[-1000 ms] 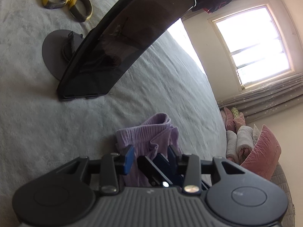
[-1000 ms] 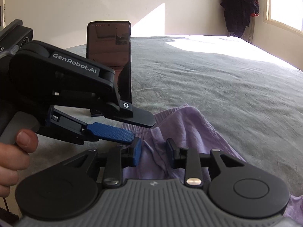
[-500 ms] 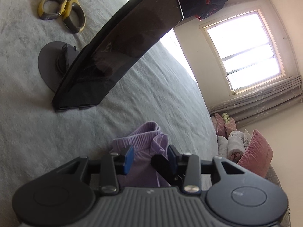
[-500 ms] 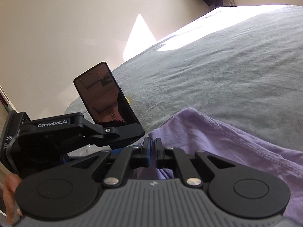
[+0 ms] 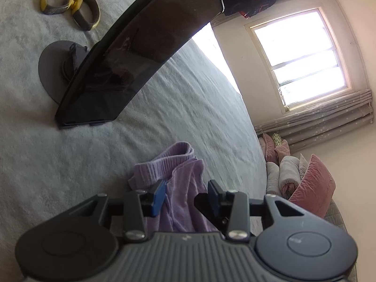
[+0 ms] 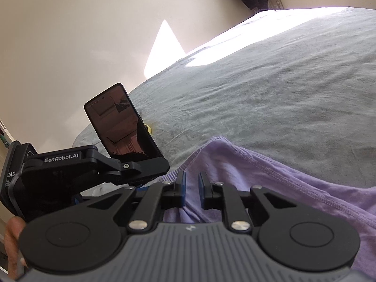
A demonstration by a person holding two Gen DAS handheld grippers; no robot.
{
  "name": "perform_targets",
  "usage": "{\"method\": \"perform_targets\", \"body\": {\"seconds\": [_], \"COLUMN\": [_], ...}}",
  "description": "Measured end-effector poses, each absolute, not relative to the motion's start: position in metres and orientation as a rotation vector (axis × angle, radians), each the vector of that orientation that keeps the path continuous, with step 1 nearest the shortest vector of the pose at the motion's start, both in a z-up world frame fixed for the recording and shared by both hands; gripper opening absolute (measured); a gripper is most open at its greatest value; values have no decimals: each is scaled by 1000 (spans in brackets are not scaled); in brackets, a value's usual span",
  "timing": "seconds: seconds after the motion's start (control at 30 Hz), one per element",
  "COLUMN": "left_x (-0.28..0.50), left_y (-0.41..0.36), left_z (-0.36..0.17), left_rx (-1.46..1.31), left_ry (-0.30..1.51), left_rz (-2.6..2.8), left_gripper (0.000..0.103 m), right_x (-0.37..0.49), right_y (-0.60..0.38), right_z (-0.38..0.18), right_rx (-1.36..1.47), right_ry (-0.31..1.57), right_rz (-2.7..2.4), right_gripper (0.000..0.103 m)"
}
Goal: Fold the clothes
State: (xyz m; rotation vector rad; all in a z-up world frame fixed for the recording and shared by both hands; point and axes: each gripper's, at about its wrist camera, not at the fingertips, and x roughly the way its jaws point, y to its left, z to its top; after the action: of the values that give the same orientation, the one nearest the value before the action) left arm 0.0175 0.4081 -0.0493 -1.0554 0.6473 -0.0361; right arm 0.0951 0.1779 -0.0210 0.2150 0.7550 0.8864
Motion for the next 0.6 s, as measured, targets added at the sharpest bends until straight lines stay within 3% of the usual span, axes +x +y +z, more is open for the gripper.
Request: {"method": "perform_targets", "body": {"seconds": [0.03, 0.07, 0.13, 0.3, 0.37, 0.6], "left_x": [18, 19, 21, 26, 27, 21], "left_y": [406, 404, 400, 388, 385, 376], "left_z": [-49, -49, -48, -42, -38, -19], "left_rx": [-1040, -1024, -988, -885, -837, -723], "left_ry": [654, 661, 674, 686, 681, 625], "left_rz": [-25, -15, 7, 65, 92, 111], "left_gripper": [40, 39, 39, 19, 7, 2], "right_x": [94, 91, 84, 63, 52, 15], "right_y": [176, 172, 162, 133, 119, 71], "right_z": [-21, -21, -21, -20, -20, -22], "right_rx": [213, 213, 212, 199, 189, 139], "right_ry": [756, 748, 733, 698, 678, 619], "right_rz": [881, 875, 863, 820, 794, 695], "right_gripper": [25, 38, 46, 46, 47, 57]}}
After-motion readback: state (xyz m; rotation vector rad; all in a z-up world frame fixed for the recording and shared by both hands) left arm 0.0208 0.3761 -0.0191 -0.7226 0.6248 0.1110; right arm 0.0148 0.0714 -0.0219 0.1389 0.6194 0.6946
